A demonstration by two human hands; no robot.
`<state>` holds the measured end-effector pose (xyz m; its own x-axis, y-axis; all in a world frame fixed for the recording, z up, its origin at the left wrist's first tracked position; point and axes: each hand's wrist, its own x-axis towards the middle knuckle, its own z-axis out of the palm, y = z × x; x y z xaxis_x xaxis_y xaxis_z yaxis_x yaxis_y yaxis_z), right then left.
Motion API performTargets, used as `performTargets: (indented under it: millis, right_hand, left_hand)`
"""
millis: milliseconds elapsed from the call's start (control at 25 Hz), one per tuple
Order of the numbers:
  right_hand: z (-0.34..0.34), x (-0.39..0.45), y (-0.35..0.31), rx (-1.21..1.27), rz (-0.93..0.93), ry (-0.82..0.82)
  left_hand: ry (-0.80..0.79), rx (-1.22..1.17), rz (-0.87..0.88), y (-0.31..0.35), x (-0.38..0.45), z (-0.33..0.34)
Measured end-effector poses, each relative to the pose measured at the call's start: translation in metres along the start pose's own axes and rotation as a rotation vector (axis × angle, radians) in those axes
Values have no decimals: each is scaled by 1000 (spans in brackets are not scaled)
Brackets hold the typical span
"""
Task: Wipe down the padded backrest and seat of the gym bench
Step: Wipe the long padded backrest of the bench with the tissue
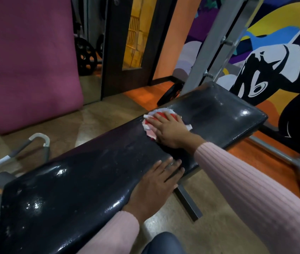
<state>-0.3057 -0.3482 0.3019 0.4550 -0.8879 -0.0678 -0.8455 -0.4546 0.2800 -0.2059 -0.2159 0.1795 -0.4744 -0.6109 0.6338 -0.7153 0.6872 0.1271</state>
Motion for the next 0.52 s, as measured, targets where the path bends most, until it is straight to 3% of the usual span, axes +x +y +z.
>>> performTargets:
  millis: [80, 160, 240, 360, 520]
  right_hand:
    - [1, -12, 22, 1, 65, 54]
    - [-7, 4, 43, 75, 291, 74]
    - [-16, 34, 40, 70, 360, 10]
    - [-16, 53, 3, 39, 244, -63]
    - [-1, 10, -1, 51, 36, 56]
  left_hand:
    - [40, -40, -1, 1, -1, 1]
    - [36, -20, 11, 1, -1, 2]
    - [-2, 44, 18, 0, -1, 0]
    - [-32, 47, 14, -1, 0, -3]
    - [7, -12, 13, 0, 0, -1]
